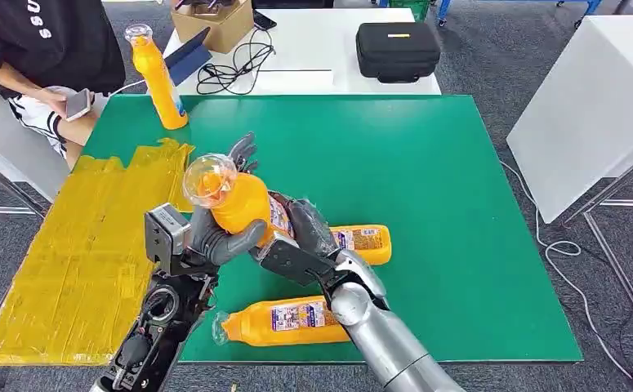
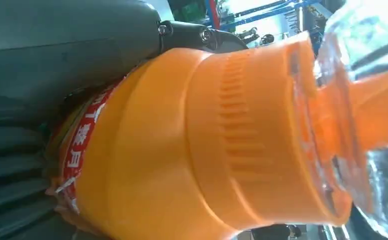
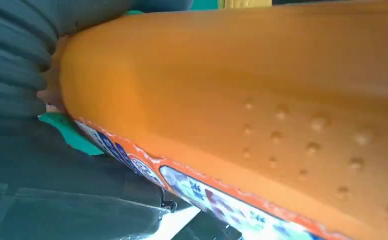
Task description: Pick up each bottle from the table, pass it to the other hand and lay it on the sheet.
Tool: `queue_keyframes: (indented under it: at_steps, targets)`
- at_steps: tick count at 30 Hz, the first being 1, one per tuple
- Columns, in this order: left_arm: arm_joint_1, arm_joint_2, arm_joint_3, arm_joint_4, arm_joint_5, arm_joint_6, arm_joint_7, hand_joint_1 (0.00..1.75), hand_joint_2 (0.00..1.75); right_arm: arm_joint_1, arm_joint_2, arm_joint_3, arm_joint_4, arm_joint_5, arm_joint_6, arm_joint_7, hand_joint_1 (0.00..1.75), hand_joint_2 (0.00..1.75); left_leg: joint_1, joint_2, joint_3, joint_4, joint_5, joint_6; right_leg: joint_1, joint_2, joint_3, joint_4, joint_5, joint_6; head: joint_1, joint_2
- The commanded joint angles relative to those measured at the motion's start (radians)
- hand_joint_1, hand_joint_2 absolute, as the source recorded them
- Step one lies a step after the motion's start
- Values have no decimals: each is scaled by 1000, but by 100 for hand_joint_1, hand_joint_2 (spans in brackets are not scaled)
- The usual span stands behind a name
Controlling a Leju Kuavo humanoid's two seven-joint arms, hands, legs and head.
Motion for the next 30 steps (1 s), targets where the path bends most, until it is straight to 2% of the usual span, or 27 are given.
queue_keyframes:
  at_steps: [1, 13, 20, 26, 29, 30]
  targets:
    - [-28, -17, 30, 57, 14, -1, 0, 175, 175, -50, -5, 77, 80, 2, 10, -8, 175, 175, 0, 1, 2, 0, -1, -1, 0, 0, 2, 0, 0, 1, 0, 0]
    - [-23, -13, 20, 59, 30, -4, -9, 175, 175, -20, -22, 51, 23, -2, 10, -5, 175, 175, 1, 1, 6, 0, -3, -1, 1, -1, 7, -2, -2, 2, 0, 0]
    - [-19, -10, 30, 52, 43, -2, -8, 175, 175, -5, -31, 29, -17, -1, 13, -1, 175, 175, 0, 0, 2, 0, 0, 0, 0, -1, 2, -1, -1, 1, 0, 0]
    - [-17, 10, 60, 41, 47, 16, -9, 175, 175, 62, -89, -44, -219, -36, -33, -8, 175, 175, 1, -1, 3, 0, -2, -1, 1, -3, 5, -1, -2, 1, 0, 0]
    - [-15, 14, 65, 41, 47, 17, -9, 175, 175, 75, -94, -47, -238, -32, -33, -3, 175, 175, 0, -1, 1, 0, 0, 0, 0, -1, 1, -1, 0, 1, 0, 0]
    - [-14, 12, 67, 40, 46, 20, -12, 175, 175, 79, -96, -47, -246, -23, -45, -4, 155, 175, 1, 0, 5, 1, -3, -1, 1, -2, 6, -1, -2, 2, 0, 0]
